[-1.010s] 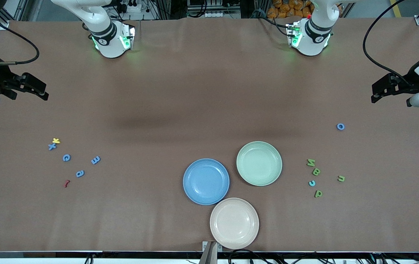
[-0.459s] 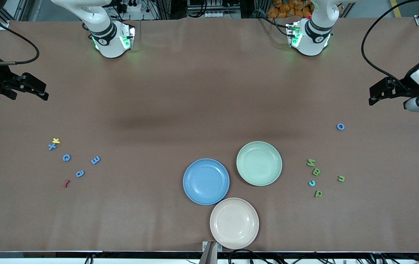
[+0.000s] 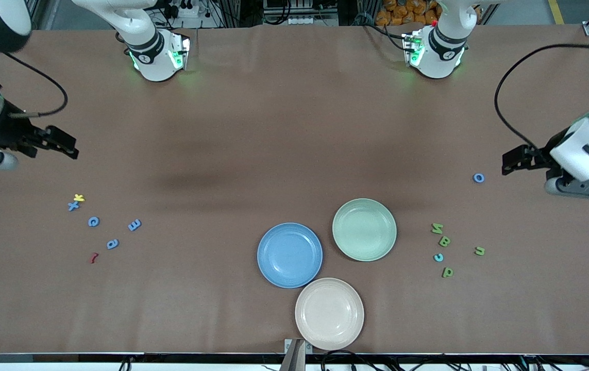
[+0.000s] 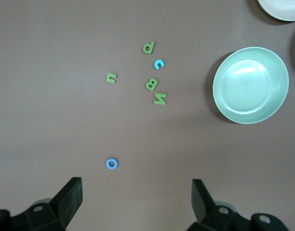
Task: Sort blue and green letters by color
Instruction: 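Lower the left gripper to the green letters while the right gripper reaches the blue letters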
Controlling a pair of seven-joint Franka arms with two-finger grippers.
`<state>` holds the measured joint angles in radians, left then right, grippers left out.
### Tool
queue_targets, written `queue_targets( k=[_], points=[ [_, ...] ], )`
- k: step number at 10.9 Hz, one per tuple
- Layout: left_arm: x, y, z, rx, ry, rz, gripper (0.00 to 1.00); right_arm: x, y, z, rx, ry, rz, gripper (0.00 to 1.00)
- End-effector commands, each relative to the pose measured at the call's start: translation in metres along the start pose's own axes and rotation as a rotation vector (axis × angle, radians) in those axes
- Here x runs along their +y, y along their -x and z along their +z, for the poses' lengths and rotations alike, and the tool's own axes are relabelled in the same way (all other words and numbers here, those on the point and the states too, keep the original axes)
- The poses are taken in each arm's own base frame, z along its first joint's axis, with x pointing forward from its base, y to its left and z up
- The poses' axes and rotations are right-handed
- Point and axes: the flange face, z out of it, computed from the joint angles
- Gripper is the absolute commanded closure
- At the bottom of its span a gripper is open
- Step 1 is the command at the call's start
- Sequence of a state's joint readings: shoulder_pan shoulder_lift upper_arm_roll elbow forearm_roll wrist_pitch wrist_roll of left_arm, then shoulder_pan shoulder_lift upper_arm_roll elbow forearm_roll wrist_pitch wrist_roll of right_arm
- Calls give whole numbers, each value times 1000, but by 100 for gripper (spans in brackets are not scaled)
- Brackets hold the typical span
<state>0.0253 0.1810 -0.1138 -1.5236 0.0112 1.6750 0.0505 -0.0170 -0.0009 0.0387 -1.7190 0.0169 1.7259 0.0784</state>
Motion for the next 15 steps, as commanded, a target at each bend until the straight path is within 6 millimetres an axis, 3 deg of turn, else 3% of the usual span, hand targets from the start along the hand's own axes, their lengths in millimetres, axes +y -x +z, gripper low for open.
queue_targets(
  k=[1, 5, 9, 13, 15],
  points=[
    [-5, -27, 40, 4, -8, -13, 0, 27, -23, 73, -4, -7, 36, 0],
    [-13, -56, 99, 5, -113, 45, 0, 71, -54, 168, -61, -24, 121, 0],
    [-23, -85, 172, 35, -85, 186, 0, 101, -67, 240, -101, -82, 288, 0],
    [-58, -88, 241, -28, -21, 271, 0, 84, -92, 303, -76, -71, 527, 0],
    [-63, -90, 270, -41, -12, 271, 0, 53, -96, 320, -95, -52, 585, 0]
  ],
)
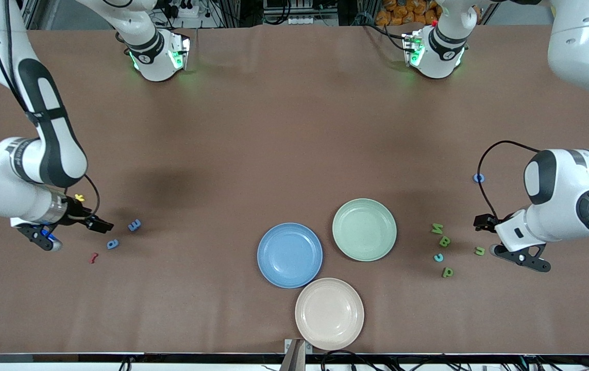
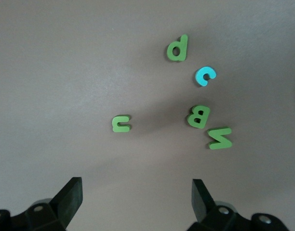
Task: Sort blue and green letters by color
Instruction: 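Grasp the green u with the left gripper while the right gripper grasps the blue E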
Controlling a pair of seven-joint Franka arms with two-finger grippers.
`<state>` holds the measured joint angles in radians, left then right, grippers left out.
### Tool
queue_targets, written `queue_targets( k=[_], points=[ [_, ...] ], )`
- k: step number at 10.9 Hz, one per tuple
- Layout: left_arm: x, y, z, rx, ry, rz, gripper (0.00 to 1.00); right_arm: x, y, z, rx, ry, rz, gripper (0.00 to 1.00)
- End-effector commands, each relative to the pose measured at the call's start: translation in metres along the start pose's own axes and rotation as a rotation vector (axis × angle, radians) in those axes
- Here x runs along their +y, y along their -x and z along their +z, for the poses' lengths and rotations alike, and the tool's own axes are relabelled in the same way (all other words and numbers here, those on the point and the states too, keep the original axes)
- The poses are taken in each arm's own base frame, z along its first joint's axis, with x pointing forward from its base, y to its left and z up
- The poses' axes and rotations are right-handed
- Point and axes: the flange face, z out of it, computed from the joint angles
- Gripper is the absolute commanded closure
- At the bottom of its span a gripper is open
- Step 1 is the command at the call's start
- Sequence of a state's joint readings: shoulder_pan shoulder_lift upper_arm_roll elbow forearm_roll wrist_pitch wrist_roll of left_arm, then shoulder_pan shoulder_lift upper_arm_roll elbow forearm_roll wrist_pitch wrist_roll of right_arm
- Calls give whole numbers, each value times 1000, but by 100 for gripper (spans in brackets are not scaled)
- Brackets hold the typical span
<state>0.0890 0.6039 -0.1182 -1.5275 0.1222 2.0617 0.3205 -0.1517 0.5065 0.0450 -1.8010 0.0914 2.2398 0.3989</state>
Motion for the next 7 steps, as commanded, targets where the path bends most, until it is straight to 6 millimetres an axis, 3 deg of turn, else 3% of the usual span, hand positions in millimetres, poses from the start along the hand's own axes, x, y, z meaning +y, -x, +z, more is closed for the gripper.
queue_targets(
  k=[1, 6, 7],
  points=[
    [-13, -6, 38, 20, 25, 3, 0, -41, 3, 24, -13, 15, 117, 0],
    [-32, -13, 97, 93, 4, -24, 0, -42, 4, 68, -29, 35, 163, 0],
    [-35, -13, 102, 106, -2, -25, 0, -42, 4, 73, -30, 36, 170, 0]
  ],
)
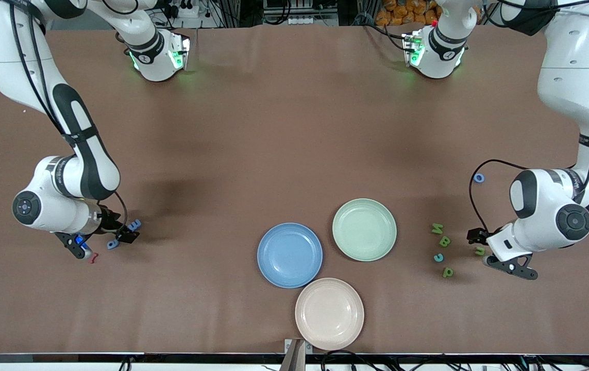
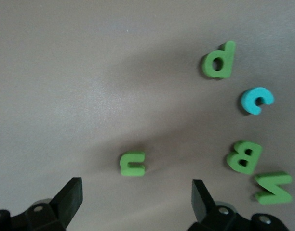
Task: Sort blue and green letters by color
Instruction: 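Grasp the green u with the left gripper while the right gripper grasps the blue E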
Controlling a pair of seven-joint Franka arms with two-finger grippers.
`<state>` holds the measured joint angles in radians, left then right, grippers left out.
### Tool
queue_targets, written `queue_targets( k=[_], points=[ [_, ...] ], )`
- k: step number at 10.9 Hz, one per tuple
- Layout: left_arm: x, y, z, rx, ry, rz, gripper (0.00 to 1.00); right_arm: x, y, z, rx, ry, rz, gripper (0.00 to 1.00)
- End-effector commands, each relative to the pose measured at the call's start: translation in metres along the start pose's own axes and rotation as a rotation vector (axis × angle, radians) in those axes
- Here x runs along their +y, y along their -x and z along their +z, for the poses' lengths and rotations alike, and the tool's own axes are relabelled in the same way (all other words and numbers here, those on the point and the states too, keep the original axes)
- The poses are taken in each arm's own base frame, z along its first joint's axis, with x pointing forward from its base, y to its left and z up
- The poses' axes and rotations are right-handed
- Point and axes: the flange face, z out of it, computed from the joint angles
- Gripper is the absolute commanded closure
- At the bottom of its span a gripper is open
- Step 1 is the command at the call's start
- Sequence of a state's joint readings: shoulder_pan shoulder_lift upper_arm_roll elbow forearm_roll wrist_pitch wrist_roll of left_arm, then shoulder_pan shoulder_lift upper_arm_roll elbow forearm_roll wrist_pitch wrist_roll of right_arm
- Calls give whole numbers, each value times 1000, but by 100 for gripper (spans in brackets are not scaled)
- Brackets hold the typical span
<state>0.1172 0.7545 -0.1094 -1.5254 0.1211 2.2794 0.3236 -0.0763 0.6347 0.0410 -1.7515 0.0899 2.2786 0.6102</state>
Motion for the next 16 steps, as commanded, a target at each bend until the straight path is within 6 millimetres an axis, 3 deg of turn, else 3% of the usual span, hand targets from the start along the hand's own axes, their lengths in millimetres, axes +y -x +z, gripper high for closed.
queue_targets(
  k=[1, 5, 7, 9, 13, 14, 16],
  points=[
    [-9, -2, 19, 31, 2, 5, 0, -3, -6, 11, 12, 0, 25, 0],
    [-11, -1, 34, 51, -9, 4, 0, -6, -5, 24, 18, -3, 19, 0],
    [-14, 1, 36, 52, -16, 3, 26, -7, -4, 29, 17, -1, 17, 0],
    [-9, 0, 38, 47, -16, 11, 58, -10, -1, 31, 15, 1, 11, 0],
    [-7, 5, 42, 34, -16, 16, 81, -14, 7, 39, 21, -1, 18, 1],
    [-7, 5, 41, 34, -18, 18, 84, -13, 9, 42, 26, -2, 15, 19],
    [1, -4, 20, 56, -31, 25, 88, -11, 8, 43, 35, 12, -13, 96]
  ],
)
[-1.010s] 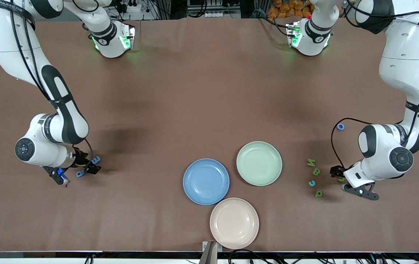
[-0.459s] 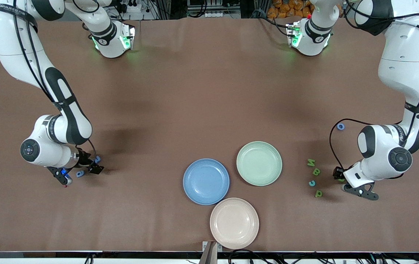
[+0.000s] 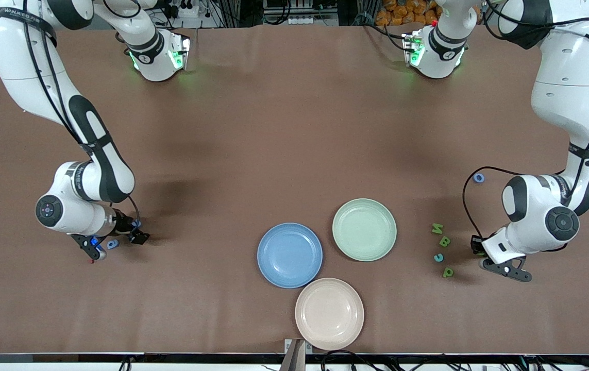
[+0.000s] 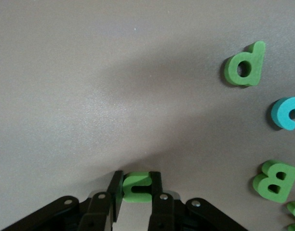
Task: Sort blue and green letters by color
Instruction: 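Drop the green u into the green plate while the right gripper lifts the E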
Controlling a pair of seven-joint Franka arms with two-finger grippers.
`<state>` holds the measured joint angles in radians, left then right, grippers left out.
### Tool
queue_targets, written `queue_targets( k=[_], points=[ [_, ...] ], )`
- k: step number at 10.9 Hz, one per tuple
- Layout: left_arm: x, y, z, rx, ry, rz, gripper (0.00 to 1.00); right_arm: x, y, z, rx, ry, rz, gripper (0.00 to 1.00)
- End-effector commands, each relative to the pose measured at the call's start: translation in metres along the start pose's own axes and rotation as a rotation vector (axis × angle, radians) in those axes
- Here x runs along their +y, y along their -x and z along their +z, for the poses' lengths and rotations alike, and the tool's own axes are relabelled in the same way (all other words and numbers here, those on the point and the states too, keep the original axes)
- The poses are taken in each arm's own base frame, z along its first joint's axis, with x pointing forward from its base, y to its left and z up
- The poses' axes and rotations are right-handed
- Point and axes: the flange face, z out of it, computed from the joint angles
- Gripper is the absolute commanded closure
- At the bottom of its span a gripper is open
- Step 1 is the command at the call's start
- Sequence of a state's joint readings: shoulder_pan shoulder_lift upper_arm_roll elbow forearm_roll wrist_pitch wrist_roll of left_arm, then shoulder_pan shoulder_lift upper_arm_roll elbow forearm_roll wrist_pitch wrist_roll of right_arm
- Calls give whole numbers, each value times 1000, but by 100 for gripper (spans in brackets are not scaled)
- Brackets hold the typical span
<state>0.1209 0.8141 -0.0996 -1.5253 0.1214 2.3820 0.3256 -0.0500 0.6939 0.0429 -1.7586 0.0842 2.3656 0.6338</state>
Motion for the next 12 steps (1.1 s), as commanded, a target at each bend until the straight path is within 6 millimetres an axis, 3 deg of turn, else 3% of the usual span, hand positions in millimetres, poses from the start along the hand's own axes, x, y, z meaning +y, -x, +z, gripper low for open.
queue_targets(
  k=[1, 4, 6, 8, 11, 12],
  points=[
    [9, -8, -32, 18, -33, 32, 88, 4, -1, 7, 16, 17, -8, 100],
    [37, -20, -84, 0, -30, 3, 88, 5, -1, 7, 14, 19, -8, 100],
    [73, -29, -108, -8, -28, -76, 88, 4, -1, 5, 15, 16, -10, 100],
    [127, -39, -122, -26, -23, -146, 87, -2, -1, -5, 23, 9, -14, 100],
    [221, -54, -123, -27, 0, -281, 86, -25, 4, -22, 36, -16, -26, 100],
    [244, -56, -122, -31, 26, -320, 86, -35, 7, -28, 32, -16, -16, 100]
  ],
)
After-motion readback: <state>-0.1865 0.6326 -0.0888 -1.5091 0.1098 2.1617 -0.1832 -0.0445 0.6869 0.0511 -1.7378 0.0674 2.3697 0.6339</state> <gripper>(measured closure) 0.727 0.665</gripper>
